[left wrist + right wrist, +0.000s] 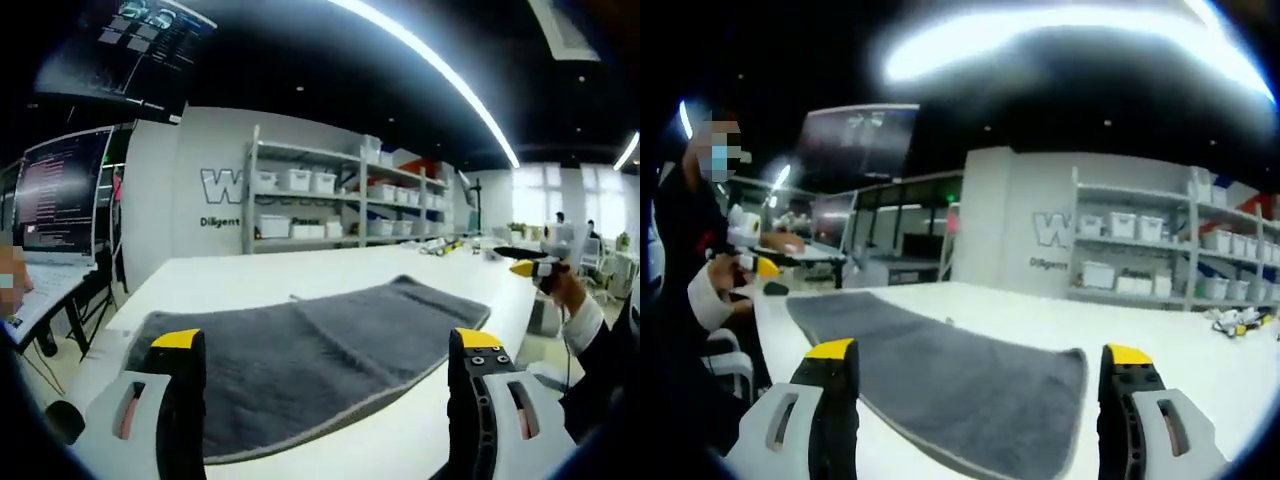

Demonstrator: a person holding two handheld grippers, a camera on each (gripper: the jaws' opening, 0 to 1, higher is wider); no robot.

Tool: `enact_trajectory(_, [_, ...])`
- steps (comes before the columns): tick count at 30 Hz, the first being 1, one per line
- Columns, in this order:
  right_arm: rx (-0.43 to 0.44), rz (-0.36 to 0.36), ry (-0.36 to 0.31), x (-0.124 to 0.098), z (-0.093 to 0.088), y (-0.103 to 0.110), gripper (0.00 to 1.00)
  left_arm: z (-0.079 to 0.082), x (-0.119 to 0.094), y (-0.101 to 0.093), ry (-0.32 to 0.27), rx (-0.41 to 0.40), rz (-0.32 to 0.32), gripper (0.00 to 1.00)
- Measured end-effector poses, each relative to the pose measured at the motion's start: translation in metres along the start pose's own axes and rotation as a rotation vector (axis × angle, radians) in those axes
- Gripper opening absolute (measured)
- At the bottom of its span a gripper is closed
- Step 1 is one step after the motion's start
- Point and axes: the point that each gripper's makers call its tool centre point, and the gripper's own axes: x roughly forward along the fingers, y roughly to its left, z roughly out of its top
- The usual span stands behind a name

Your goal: Open the folded towel by lifting each exposed corner and separating the folded layers until the towel lies flat within the target outline without major curled edges

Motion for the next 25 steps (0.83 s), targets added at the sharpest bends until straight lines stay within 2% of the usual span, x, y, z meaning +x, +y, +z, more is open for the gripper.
enact_trajectory(2, [-0.021,0.011,0.034,-0.001,-0.004,0.004,0.99,-0.001,-0.001,0.003,0.010,0.012,0.013,1.00])
enact_trajectory(5, [-0.030,0.006,0.025,-0.002,-0.001,0.005,0.99,0.001,-0.001,0.004,-0.003,0.002,0.022,1.00])
enact_trajectory(12, [-0.010,0.020,0.014,-0.006,0.001,0.007,0.99,-0.005,-0.001,0.001,0.012,0.004,0.013,1.00])
enact_trajectory(18, [-0.004,0.021,0.006,-0.005,0.004,0.006,0.99,0.001,-0.002,0.002,-0.013,-0.016,0.002,1.00])
enact_trajectory(25, [-0.005,0.021,0.003,-0.006,0.005,0.003,0.99,0.000,-0.001,0.003,-0.009,-0.018,0.015,1.00])
